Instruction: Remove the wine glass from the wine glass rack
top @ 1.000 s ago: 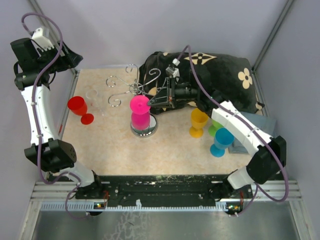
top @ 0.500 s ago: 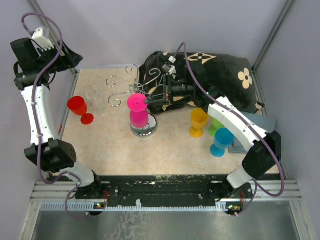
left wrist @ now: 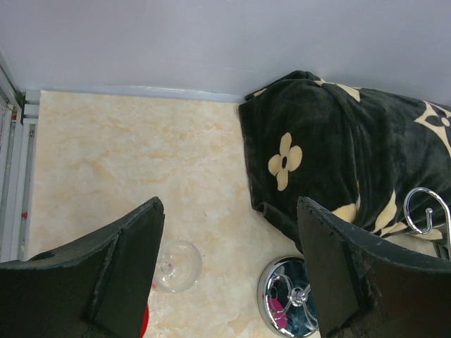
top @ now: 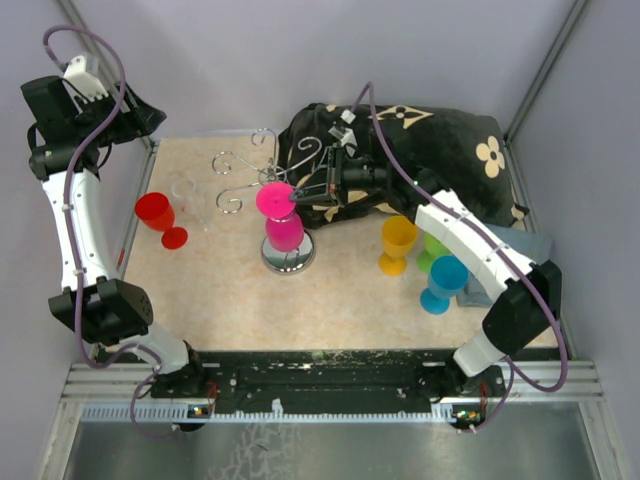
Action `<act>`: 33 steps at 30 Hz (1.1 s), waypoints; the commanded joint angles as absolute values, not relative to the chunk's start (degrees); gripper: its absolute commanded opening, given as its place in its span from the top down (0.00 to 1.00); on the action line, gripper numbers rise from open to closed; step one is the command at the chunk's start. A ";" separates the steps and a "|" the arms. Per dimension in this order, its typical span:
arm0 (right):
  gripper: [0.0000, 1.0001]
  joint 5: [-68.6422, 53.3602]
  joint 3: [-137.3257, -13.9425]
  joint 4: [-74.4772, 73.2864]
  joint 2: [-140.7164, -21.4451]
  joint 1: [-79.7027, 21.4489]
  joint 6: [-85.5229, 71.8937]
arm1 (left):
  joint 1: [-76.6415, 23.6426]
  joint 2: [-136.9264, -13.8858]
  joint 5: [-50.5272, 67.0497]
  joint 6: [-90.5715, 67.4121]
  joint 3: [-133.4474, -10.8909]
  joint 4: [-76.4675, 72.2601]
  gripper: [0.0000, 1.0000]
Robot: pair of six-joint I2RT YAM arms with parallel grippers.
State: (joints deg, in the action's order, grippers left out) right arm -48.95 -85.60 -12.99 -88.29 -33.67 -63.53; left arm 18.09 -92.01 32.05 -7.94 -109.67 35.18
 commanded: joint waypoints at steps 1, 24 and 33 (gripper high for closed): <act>1.00 -46.67 -88.32 -11.82 -87.85 -32.44 -62.98 | 17.87 -91.14 32.89 -7.98 -111.09 34.78 0.18; 1.00 -48.67 -83.89 -20.14 -80.50 -27.97 -60.19 | 17.85 -92.61 32.78 -9.10 -112.37 33.88 0.18; 1.00 -50.69 -86.52 -25.03 -76.28 -26.55 -59.66 | 17.91 -93.48 32.59 -8.49 -113.67 34.09 0.19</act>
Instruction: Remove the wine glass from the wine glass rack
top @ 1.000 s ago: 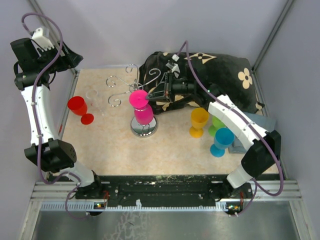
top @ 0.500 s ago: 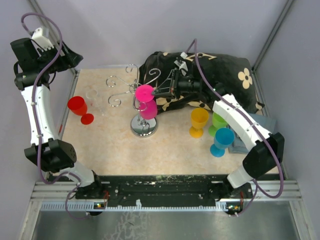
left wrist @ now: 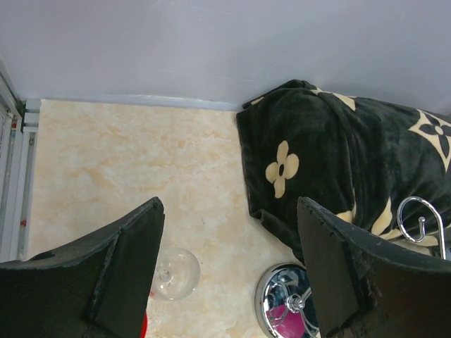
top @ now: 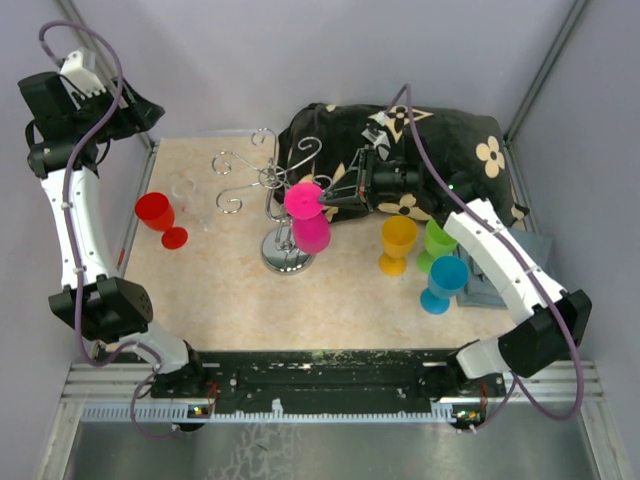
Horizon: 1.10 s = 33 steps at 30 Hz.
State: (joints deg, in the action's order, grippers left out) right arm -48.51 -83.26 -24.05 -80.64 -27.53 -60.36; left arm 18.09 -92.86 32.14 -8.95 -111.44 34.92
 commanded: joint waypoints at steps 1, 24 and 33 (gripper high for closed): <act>1.00 -50.97 -87.56 -25.44 -75.96 -26.20 -59.88 | 17.85 -93.51 32.58 -8.47 -113.77 34.10 0.18; 1.00 -58.49 -108.61 -5.83 -77.33 -14.55 -82.14 | 17.93 -95.26 34.37 -9.27 -120.22 33.58 0.18; 1.00 -48.18 -105.86 48.39 -93.08 -14.50 -108.54 | 17.67 -94.85 61.40 -52.54 -108.50 -10.82 0.18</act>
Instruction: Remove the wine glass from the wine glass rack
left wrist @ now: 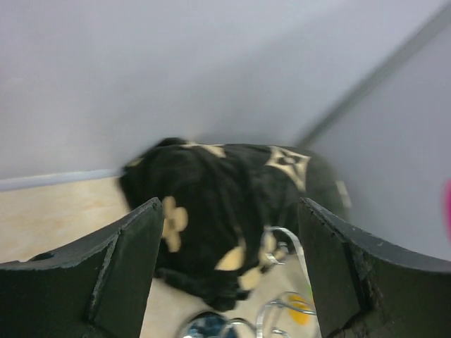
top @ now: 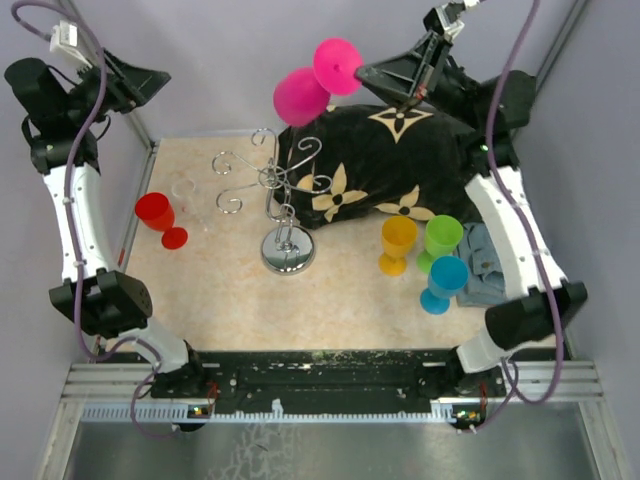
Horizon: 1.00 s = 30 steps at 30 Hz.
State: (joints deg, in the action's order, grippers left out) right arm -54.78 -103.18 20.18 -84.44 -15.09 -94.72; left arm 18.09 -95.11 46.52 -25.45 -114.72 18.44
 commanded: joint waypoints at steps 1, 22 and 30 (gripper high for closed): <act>1.00 -47.10 -108.44 50.00 -96.17 -14.50 -109.27 | 17.18 -95.09 62.21 -56.40 -108.39 -14.32 0.17; 1.00 -40.92 -130.13 58.14 -115.41 -17.74 -114.68 | 1.21 -104.99 66.29 -66.60 -121.25 -30.07 0.00; 1.00 -41.07 -128.40 59.85 -116.91 -21.09 -114.70 | -0.56 -106.15 65.33 -66.59 -123.20 -31.72 0.00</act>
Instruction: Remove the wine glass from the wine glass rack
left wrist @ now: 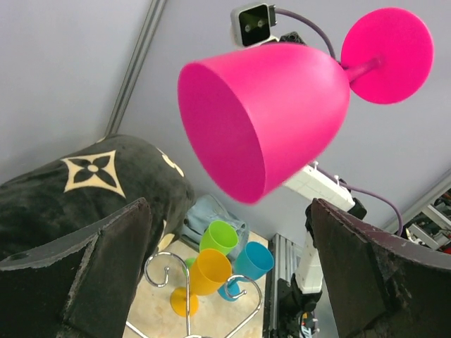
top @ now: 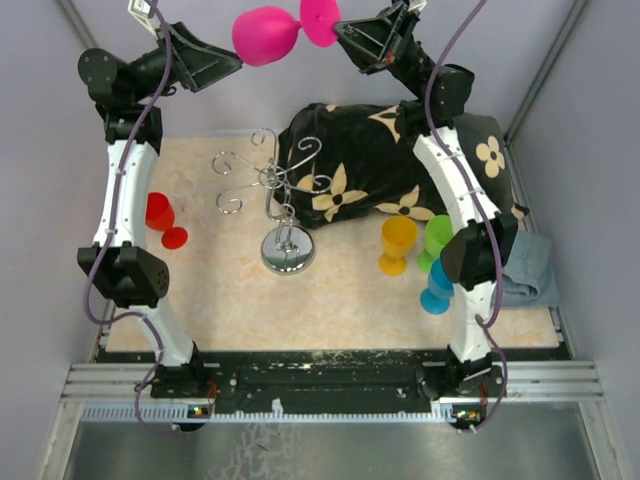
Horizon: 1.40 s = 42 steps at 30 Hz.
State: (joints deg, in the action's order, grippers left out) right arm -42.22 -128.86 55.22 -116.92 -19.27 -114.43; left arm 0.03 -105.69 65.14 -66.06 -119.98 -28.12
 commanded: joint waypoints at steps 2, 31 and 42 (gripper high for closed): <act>1.00 -40.84 -127.38 60.46 -116.90 -21.56 -114.69 | -0.81 -106.16 65.13 -66.70 -123.72 -32.10 0.00; 1.00 -36.03 -120.82 75.10 -123.10 -22.15 -122.84 | -3.87 -96.03 65.37 -66.19 -120.43 -35.05 1.00; 0.31 -41.72 -111.47 73.37 -111.58 -16.27 -115.46 | 19.38 -94.36 61.22 -55.99 -124.22 -26.92 1.00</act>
